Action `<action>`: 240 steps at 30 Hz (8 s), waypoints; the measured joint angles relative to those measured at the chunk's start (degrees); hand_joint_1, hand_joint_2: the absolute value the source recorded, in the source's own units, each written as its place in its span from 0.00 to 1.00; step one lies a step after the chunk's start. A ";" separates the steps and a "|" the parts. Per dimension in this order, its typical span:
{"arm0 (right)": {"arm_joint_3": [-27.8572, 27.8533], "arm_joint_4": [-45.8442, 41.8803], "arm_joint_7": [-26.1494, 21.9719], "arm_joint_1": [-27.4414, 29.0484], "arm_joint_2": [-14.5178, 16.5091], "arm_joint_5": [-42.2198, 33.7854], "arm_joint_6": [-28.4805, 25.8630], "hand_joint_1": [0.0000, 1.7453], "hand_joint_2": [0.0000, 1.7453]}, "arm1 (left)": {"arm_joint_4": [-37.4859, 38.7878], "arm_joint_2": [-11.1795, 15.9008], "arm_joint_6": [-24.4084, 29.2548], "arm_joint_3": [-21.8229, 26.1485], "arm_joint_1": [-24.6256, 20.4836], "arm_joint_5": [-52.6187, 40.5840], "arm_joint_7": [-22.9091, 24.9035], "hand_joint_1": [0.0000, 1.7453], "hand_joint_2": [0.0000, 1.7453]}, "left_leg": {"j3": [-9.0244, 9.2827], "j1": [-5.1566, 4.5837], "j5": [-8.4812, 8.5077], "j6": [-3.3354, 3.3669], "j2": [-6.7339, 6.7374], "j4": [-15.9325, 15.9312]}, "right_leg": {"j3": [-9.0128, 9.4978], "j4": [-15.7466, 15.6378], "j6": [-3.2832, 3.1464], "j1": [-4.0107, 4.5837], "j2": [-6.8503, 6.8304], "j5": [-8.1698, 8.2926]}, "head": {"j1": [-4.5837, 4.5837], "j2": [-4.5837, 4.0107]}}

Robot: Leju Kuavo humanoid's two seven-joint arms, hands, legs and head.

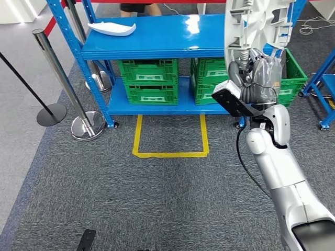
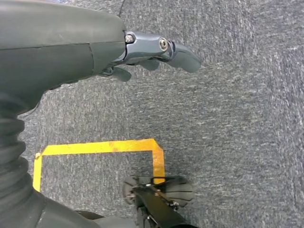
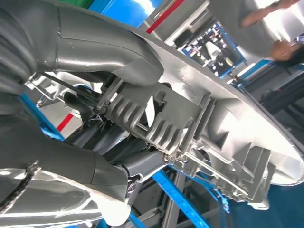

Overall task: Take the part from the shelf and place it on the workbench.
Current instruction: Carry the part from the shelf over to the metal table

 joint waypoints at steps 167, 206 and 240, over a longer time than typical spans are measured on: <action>-33.84 -22.84 -6.84 31.00 -13.24 -8.97 -5.50 1.00 1.00 | 0.00 0.27 -0.16 3.30 -0.05 1.20 -1.57 0.00 1.00 | 8.69 -1.27 6.79 3.77 -0.95 -17.14 | -2.64 3.88 1.59 0.30 0.06 -2.84 | 1.82 0.00; -39.95 -22.59 -5.88 36.80 -13.52 -8.54 -5.42 1.00 1.00 | 0.00 -0.19 -0.28 3.46 0.30 1.06 -1.56 0.00 1.00 | 8.41 -1.16 6.31 2.93 1.10 -16.38 | -0.29 2.35 3.55 -0.76 -2.62 -1.94 | 1.67 0.00; -50.65 -16.12 0.12 44.94 -14.55 -2.69 2.13 1.00 1.00 | 0.00 -0.15 -0.39 4.09 0.61 -0.26 -1.05 0.00 1.00 | 8.70 -1.48 5.37 2.36 1.58 -15.50 | 0.97 0.61 2.26 -0.75 -2.04 -2.06 | 1.57 0.00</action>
